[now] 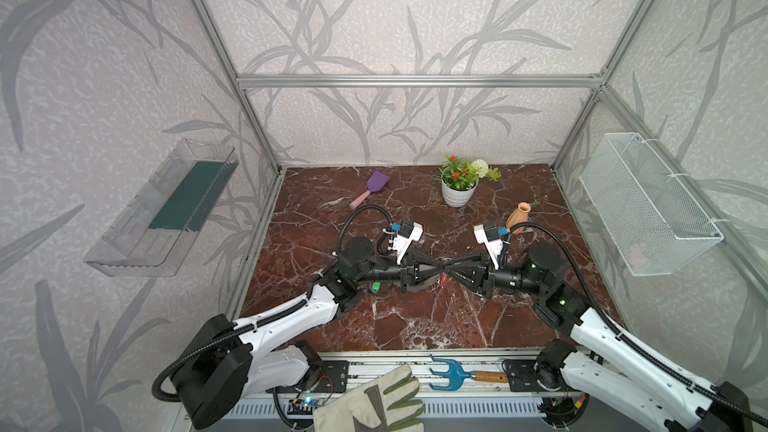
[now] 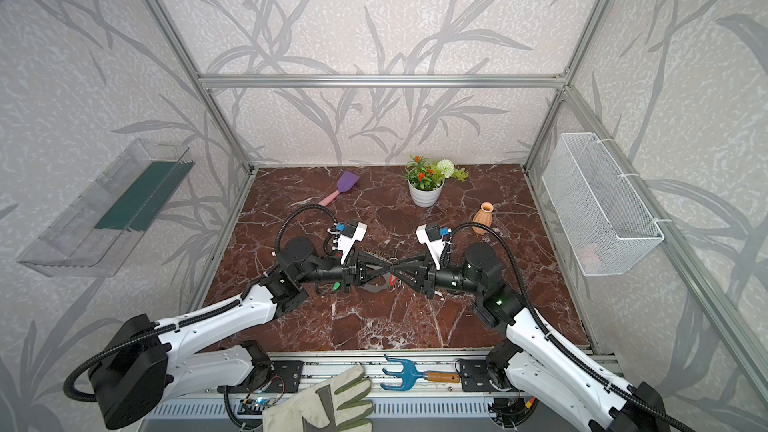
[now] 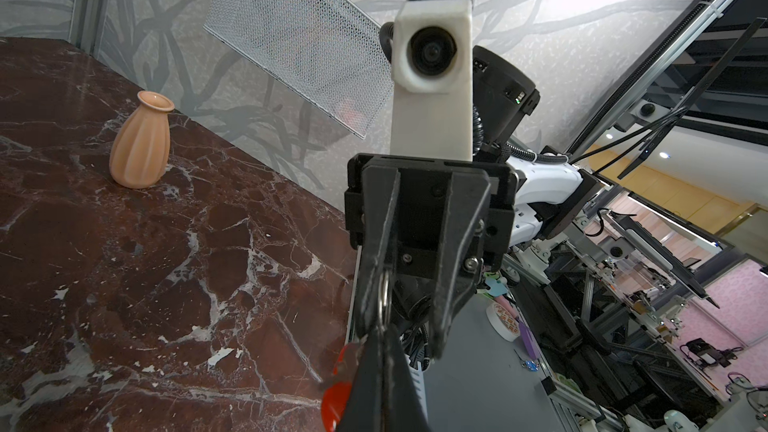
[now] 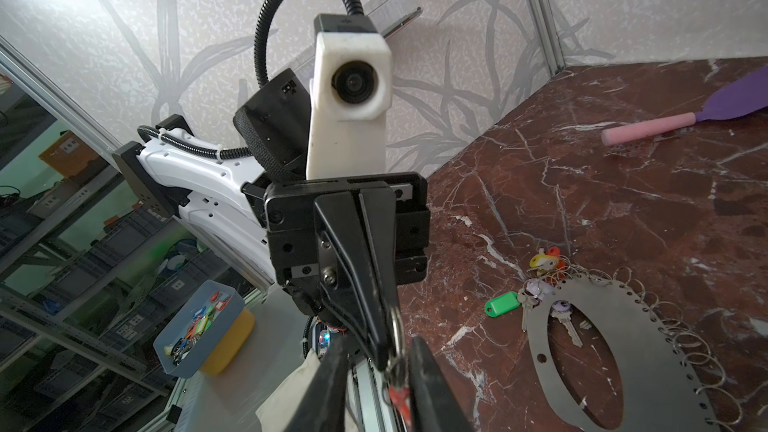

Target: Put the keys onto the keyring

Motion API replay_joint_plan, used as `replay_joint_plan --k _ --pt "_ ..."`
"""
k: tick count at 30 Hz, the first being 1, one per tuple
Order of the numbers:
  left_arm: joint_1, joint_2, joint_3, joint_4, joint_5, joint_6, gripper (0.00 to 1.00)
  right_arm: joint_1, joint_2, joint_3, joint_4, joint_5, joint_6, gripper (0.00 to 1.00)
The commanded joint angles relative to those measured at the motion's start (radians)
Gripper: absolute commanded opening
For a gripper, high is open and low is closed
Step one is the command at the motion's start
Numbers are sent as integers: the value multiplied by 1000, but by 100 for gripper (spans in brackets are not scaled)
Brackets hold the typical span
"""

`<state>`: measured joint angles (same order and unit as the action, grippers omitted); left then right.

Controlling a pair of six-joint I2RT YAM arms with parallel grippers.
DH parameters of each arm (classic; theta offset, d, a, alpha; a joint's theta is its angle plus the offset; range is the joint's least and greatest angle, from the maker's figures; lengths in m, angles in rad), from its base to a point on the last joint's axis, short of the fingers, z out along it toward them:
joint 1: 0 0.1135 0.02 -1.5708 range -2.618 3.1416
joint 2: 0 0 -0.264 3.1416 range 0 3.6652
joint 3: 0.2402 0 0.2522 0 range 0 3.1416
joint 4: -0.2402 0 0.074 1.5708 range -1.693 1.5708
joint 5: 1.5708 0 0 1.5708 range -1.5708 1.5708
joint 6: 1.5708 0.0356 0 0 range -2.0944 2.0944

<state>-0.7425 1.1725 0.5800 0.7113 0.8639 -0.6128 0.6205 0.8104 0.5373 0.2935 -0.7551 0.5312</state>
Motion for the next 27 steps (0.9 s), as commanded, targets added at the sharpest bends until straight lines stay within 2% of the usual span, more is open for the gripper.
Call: replay_joint_plan --k 1,8,17,27 --pt "-6 -22 20 -5 -5 25 0 4 8 29 33 -39 15 23" --pt "-8 -28 15 -8 -3 31 0 -5 10 32 49 -47 31 25" --pt "-10 -30 15 -15 -6 38 0 -24 9 26 85 -62 62 36" --pt "-12 -32 18 -14 -8 39 0 -34 9 13 92 -66 70 22"
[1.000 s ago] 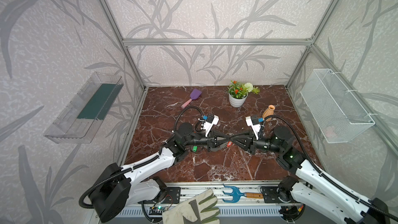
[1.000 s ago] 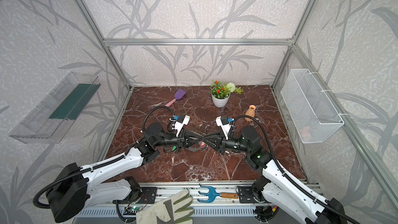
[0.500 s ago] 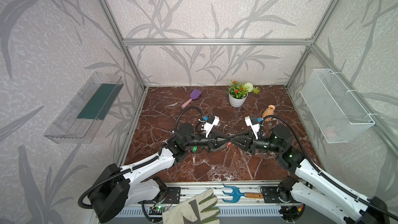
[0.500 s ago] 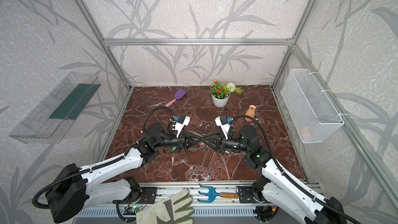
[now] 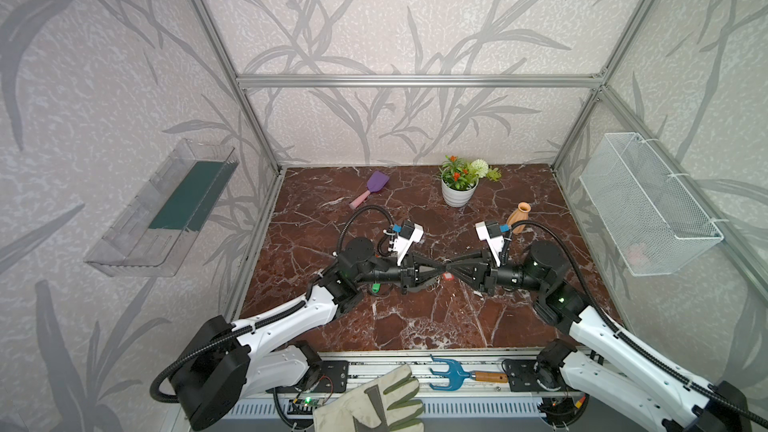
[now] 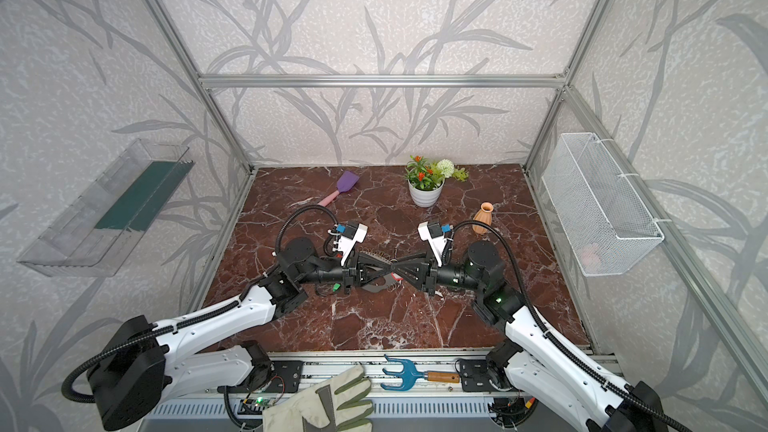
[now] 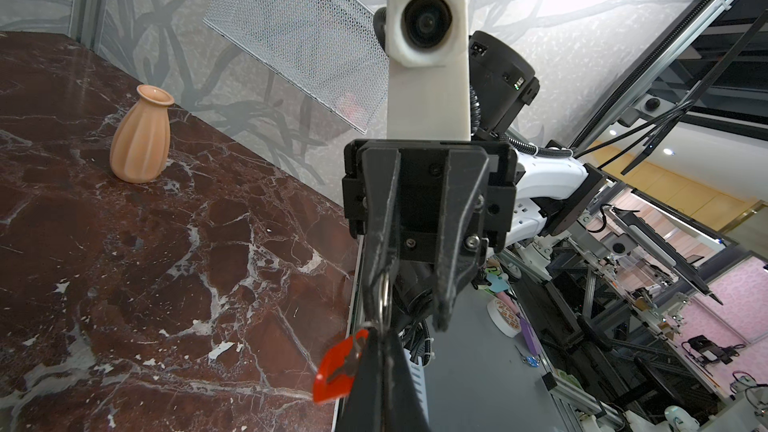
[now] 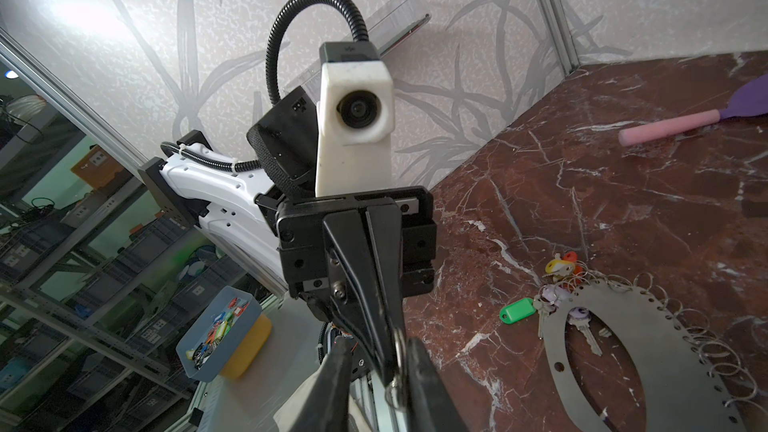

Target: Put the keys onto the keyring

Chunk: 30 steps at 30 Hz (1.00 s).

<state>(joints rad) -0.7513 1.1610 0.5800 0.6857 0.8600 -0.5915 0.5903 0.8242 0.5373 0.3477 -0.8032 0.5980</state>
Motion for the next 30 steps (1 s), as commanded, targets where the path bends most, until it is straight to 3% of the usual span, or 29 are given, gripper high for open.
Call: replay_joint_plan --k 1,22,23,24,25,26,27,30 --pt "-3 -21 20 9 -4 19 0 -3 -2 13 39 -17 3 19" --pt "-4 -27 28 -44 -28 33 0 -7 10 3 44 -4 -1 0" --pt "-3 -30 34 -75 -44 35 7 -8 10 1 42 2 -6 0" --pt "-3 -34 40 -106 -62 37 26 -9 10 -2 44 8 -9 0" --pt "-4 -43 35 -116 -81 35 49 -12 10 -6 48 13 -9 0" --pt "-3 -61 20 -117 -107 26 90 -16 10 -10 58 17 -9 0" --pt "-3 -89 0 -125 -141 17 99 -21 10 -15 67 21 -9 0" --pt "2 -211 -43 -235 -293 5 99 -31 15 -32 95 37 -6 0"
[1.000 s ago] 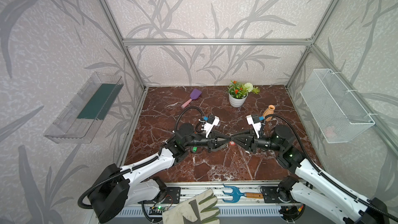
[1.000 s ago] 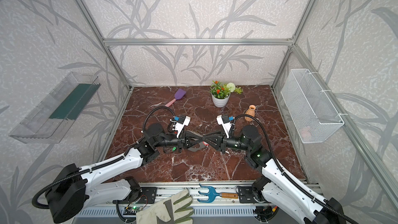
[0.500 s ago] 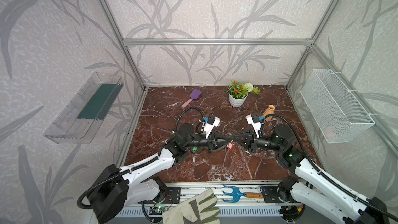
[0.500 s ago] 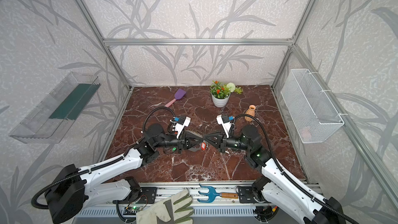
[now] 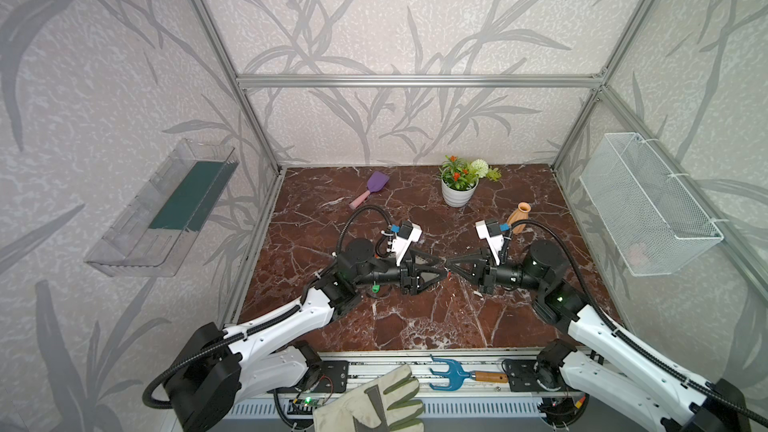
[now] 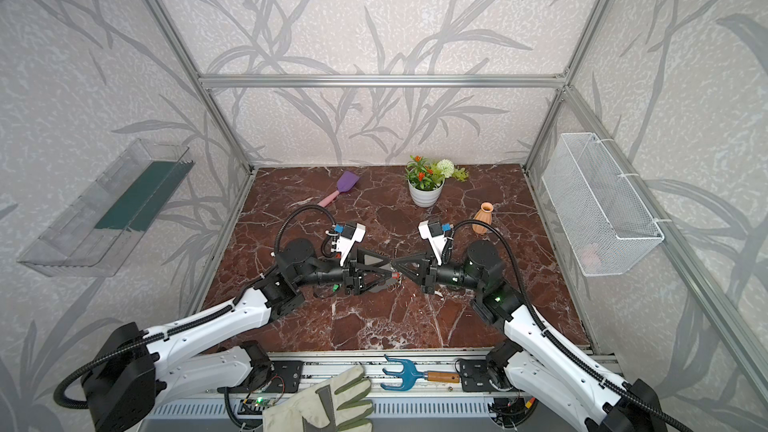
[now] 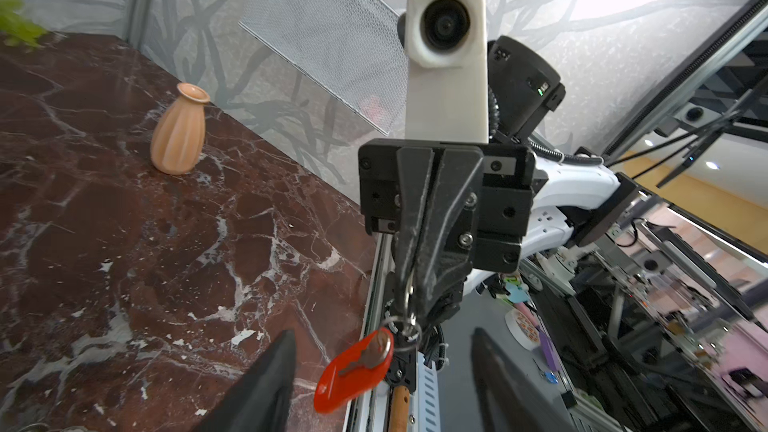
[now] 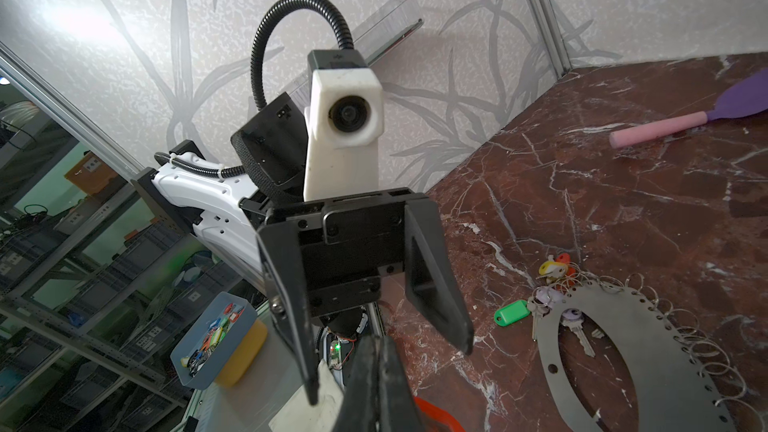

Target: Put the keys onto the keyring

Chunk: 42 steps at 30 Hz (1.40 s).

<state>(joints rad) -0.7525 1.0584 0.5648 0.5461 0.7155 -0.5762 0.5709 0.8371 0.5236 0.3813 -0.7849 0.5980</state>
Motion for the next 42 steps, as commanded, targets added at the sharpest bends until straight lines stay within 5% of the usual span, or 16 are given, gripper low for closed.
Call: replay_joint_plan --k 1,6,11,19,26,32,42 --pt "5 -156 -39 -144 -211 -18 99 -16 5 -25 74 22 -6 0" --pt "47 -355 -6 -462 -444 -59 99 -41 29 -62 155 28 8 0" --pt "53 -331 67 -721 -639 -15 99 -46 54 -79 134 88 -67 0" --pt "65 -71 187 -853 -658 42 99 -46 94 -137 164 162 -144 0" --pt "81 172 337 -965 -798 38 78 -46 113 -181 190 225 -148 0" --pt "102 419 504 -1040 -772 24 57 -47 123 -184 168 251 -142 0" --pt "106 593 573 -977 -725 31 52 -49 117 -208 122 365 -148 0"
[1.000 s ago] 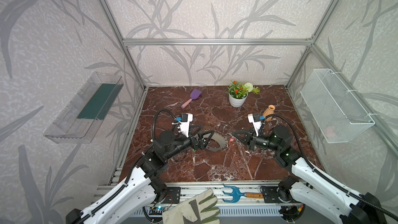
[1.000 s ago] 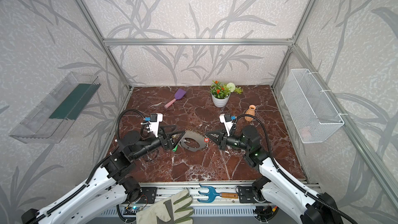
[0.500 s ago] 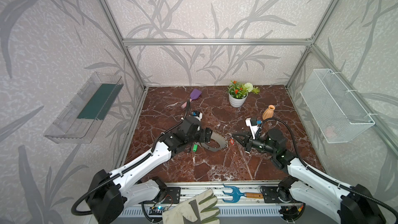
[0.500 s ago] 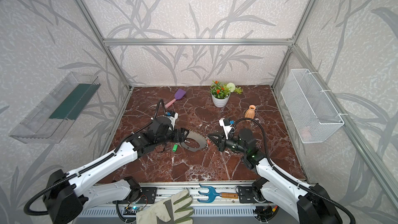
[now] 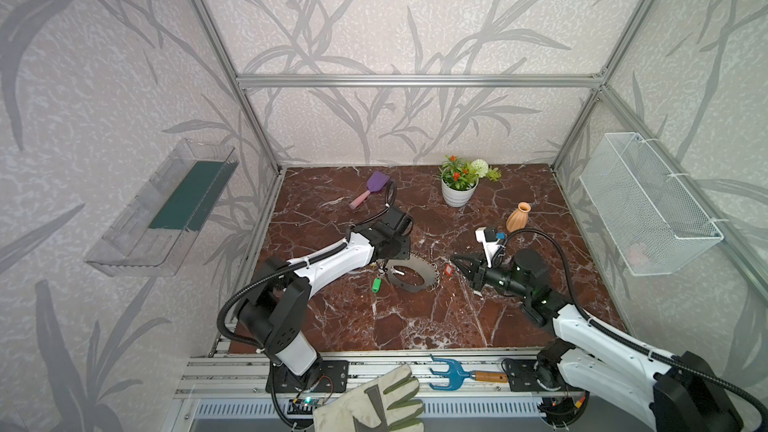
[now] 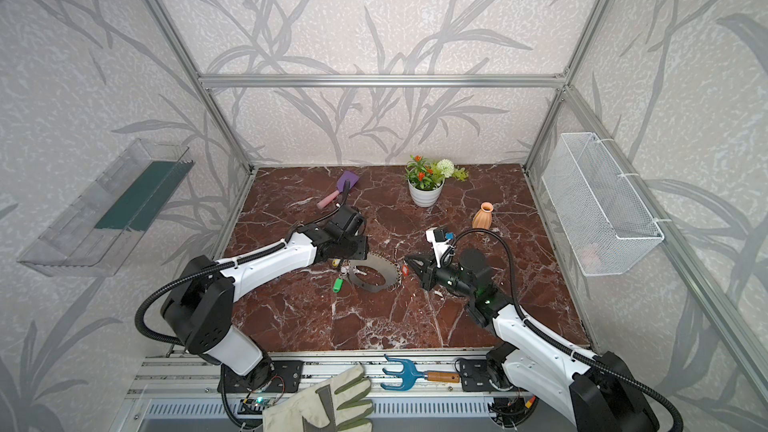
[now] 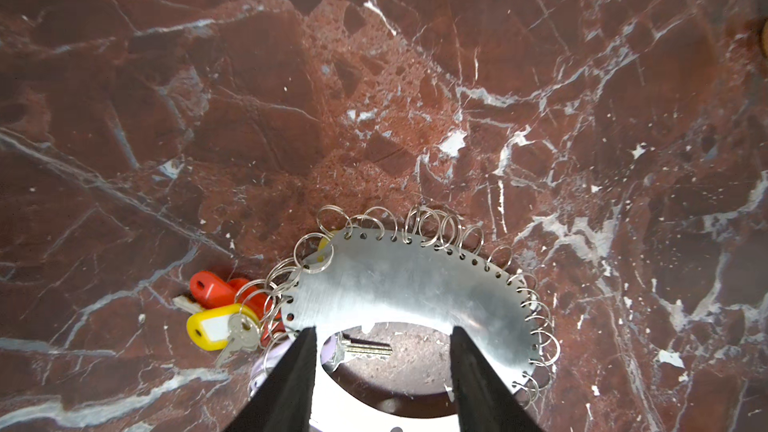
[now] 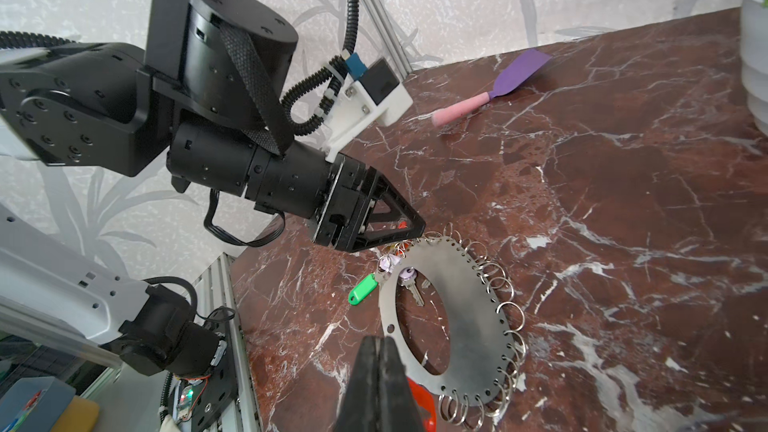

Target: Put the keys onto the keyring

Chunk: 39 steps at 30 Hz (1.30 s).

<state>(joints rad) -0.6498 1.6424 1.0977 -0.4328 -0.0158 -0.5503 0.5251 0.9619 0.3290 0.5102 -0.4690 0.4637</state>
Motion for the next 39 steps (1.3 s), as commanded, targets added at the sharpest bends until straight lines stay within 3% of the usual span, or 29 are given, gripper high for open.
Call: replay_joint_plan --k 1,16,29,39 --pt "5 15 40 -1 9 8 52 -2 -7 -16 -9 55 -13 0" --pt "21 67 48 17 7 -32 48 -3 40 -16 28 48 1 0" --pt "26 144 112 -24 -82 -53 41 -2 53 -12 33 38 3 0" --pt "26 186 125 2 -56 -34 37 -2 67 -12 41 33 4 0"
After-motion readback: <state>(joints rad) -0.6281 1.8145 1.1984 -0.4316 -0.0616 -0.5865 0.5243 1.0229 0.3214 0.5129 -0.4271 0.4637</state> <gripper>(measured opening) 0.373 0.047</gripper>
